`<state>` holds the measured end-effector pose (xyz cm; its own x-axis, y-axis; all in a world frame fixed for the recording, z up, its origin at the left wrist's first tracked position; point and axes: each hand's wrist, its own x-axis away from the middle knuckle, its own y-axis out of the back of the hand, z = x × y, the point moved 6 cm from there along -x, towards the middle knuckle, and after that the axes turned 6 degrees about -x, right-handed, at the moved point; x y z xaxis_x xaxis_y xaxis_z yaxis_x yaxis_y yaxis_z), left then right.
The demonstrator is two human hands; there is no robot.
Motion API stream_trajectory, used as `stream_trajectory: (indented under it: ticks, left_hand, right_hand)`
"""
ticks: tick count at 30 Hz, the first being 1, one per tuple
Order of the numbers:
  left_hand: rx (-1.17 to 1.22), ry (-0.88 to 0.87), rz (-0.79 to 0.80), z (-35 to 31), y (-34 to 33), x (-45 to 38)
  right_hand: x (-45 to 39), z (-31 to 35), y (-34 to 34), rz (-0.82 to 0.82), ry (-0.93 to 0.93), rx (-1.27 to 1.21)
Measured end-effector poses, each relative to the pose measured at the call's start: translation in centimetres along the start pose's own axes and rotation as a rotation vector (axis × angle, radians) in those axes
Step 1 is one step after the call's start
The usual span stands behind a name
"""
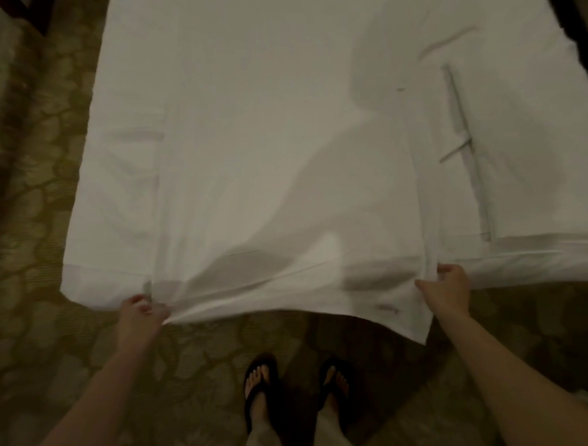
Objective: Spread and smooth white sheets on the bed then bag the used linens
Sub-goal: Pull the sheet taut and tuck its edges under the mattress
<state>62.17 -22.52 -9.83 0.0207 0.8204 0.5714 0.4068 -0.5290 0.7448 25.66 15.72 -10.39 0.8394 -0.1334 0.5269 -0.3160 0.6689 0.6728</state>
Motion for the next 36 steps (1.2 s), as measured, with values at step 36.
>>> stream_trajectory:
  ticks: [36]
  left_hand:
    - [-0.809, -1.141, -0.056, -34.6, 30.7, 17.3]
  right_hand:
    - [36.5, 38.8, -0.2, 0.06, 0.881, 0.684]
